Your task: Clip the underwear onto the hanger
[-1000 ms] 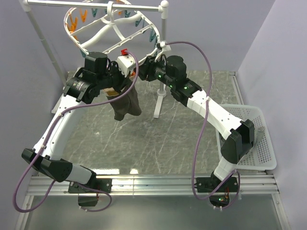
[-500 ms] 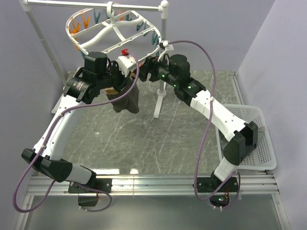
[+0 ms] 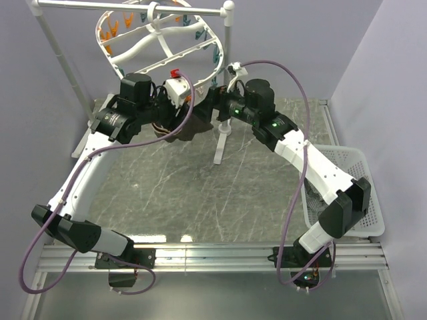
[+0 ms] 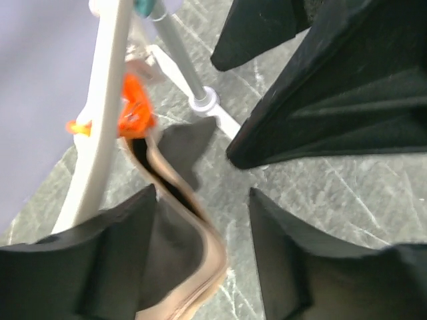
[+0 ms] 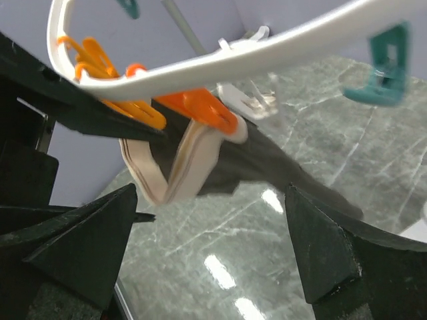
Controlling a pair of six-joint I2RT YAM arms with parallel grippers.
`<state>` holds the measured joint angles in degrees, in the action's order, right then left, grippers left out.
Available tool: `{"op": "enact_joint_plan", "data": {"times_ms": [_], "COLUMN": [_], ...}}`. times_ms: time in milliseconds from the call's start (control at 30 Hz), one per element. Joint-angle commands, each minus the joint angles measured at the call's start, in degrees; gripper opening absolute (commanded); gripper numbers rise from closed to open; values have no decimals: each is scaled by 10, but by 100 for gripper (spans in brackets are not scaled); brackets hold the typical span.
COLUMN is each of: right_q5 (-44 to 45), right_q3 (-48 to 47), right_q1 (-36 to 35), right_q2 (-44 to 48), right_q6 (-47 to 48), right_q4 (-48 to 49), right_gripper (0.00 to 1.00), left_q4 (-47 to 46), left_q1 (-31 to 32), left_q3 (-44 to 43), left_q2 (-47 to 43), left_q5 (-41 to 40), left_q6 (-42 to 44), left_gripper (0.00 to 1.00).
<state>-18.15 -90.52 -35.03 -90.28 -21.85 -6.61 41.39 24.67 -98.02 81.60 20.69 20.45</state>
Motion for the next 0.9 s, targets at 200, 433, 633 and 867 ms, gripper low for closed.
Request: {"op": "enact_joint_plan", "data": {"times_ms": [200, 433, 633, 867], "right_q5": [-94, -95, -48, -15], "right_q3": [55, 91, 114, 159], "right_q1": [39, 42, 82, 139], "right_q2": [95, 148, 206, 292], "right_q6": [15, 58, 76, 114], "right_q4": [-2, -7, -10, -31], "right_gripper": [99, 100, 100, 100], "left_q4": [-24, -64, -112, -127], "left_q1": [-2, -4, -54, -190], "left_q3": [13, 52, 58, 99], "left_q2": [-37, -103, -149, -208], "left_q5": [60, 98, 43, 55], "left_q6": [-36, -107, -225, -314], "left_gripper": [74, 94, 99, 99]}}
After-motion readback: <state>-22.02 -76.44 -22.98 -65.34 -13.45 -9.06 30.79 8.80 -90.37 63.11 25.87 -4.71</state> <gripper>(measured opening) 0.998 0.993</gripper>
